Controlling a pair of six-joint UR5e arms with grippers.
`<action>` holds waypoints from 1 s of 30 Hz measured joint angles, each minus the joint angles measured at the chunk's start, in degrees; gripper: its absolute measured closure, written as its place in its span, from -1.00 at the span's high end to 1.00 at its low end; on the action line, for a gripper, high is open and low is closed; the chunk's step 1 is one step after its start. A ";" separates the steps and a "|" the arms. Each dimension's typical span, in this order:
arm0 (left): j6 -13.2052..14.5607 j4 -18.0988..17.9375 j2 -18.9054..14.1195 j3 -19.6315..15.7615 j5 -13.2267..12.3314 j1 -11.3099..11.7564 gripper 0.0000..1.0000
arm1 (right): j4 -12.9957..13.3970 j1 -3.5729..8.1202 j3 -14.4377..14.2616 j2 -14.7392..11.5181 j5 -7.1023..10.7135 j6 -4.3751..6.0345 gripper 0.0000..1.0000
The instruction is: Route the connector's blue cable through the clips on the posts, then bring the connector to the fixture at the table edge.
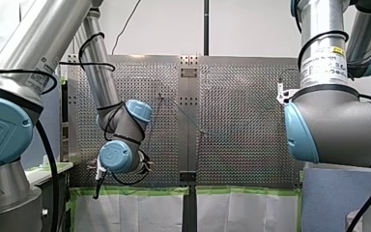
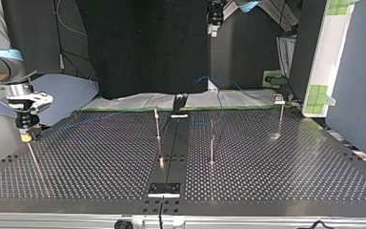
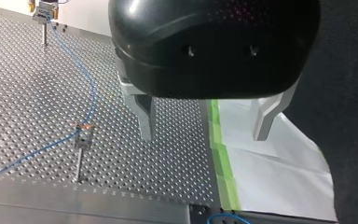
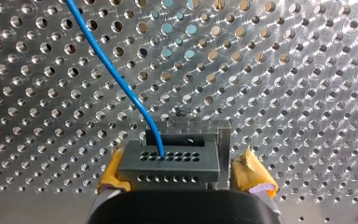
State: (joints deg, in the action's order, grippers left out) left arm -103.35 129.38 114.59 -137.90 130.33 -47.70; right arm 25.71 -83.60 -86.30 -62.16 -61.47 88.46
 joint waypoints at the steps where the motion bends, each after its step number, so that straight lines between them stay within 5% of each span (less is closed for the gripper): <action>1: 0.04 -0.06 0.01 0.23 -0.06 -0.05 1.00 | 0.00 0.00 0.00 0.00 0.00 0.00 1.00; 30: 0.26 -0.08 0.04 1.22 -0.30 -0.23 1.00 | -0.01 0.00 0.00 0.00 0.00 0.00 1.00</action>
State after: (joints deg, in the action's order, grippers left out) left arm -103.09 129.30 114.64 -136.68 130.03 -47.92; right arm 25.71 -83.60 -86.30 -62.17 -61.48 88.46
